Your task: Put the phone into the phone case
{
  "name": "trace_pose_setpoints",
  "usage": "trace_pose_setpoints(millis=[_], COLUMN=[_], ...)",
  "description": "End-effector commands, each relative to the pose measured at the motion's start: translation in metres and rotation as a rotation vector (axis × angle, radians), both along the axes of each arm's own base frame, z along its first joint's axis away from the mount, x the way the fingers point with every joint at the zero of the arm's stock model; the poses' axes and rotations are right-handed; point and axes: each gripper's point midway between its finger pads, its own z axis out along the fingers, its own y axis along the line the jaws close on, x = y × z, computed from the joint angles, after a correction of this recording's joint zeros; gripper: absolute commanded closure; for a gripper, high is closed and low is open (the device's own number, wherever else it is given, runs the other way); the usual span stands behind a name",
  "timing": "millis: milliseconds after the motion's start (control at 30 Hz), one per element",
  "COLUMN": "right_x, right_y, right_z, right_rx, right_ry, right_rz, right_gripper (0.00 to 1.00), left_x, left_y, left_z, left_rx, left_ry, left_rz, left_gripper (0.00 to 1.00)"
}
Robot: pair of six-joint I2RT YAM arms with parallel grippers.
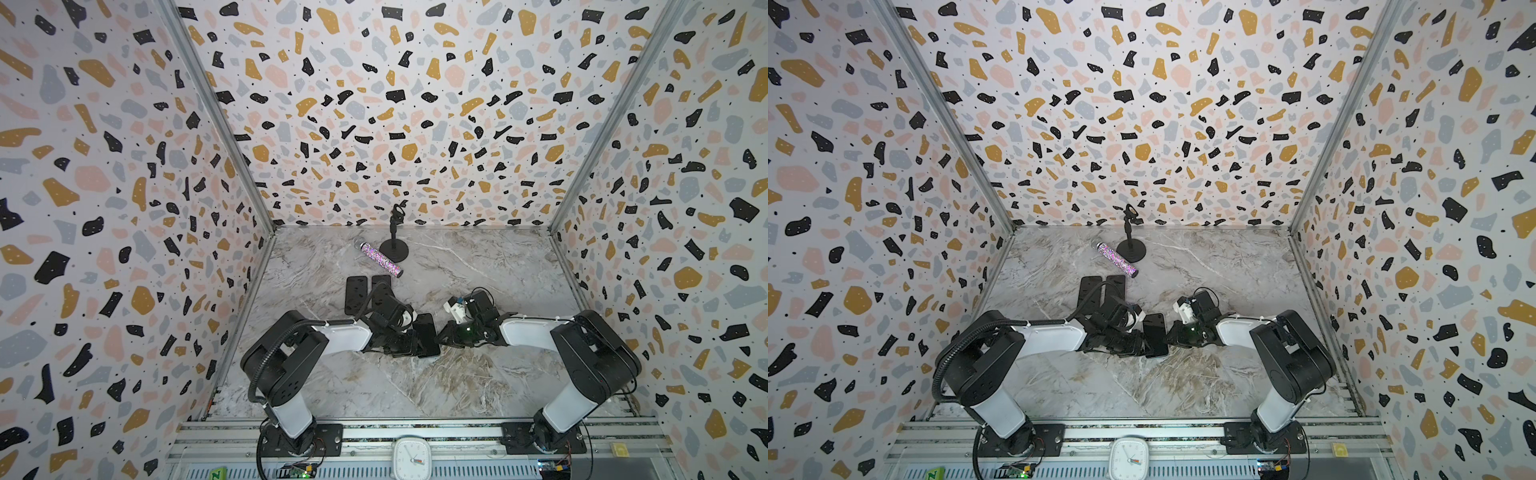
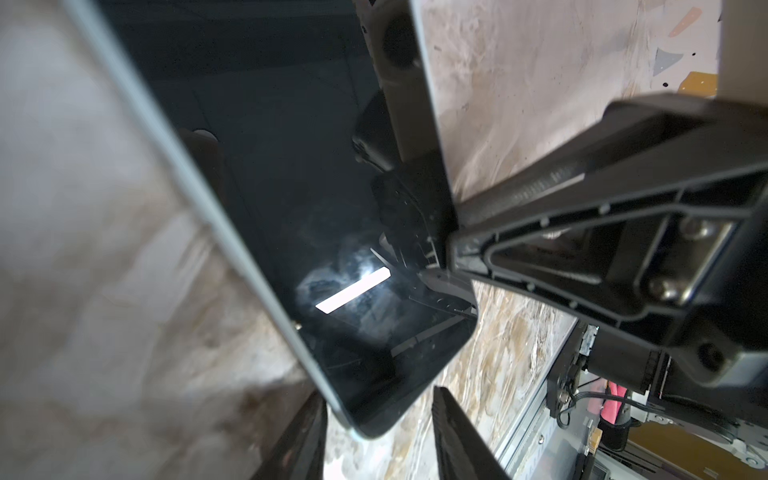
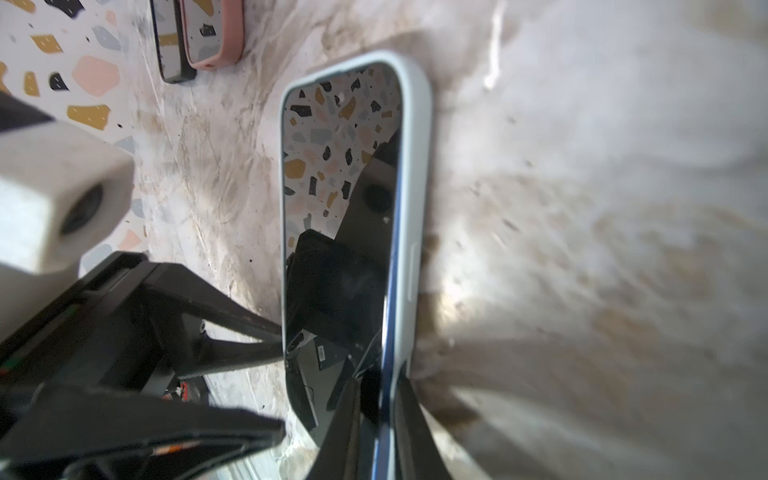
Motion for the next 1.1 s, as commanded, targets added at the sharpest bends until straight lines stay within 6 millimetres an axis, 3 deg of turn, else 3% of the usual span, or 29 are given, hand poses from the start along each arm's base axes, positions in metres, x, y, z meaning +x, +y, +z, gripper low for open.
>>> trace_pose_setpoints(millis=[0, 133, 300, 533, 1067], right_x=[-0.005, 0.012, -0.002, -0.031, -0.045], right_y=[-0.023, -0.028, -0.031, -0.014, -0.010], right_z=[-0.032, 0.002, 0.026, 0.029, 0.011], right_rx=[-0.235, -0.274, -0.274, -0.225, -0.240], right_ry=[-0.007, -0.106, -0.110, -0.050, -0.011], right_rz=[0.023, 0.017, -0.011, -0.010, 0.015], right_gripper=[0.89, 0.84, 0.82, 0.84, 0.84], left_x=[-0.022, -0.024, -0.018, -0.010, -0.011], left_y=[0.017, 0.022, 0.027, 0.028, 0.026], left_z=[-0.026, -0.027, -0.021, -0.018, -0.024], left_rx=[0.087, 0.071, 0.052, 0.036, 0.002], left_ry=[0.067, 0.079, 0.082, 0.100, 0.125], left_rz=[-0.003, 0.024, 0.077, 0.149, 0.186], left_gripper=[0.53, 0.50, 0.48, 0.53, 0.53])
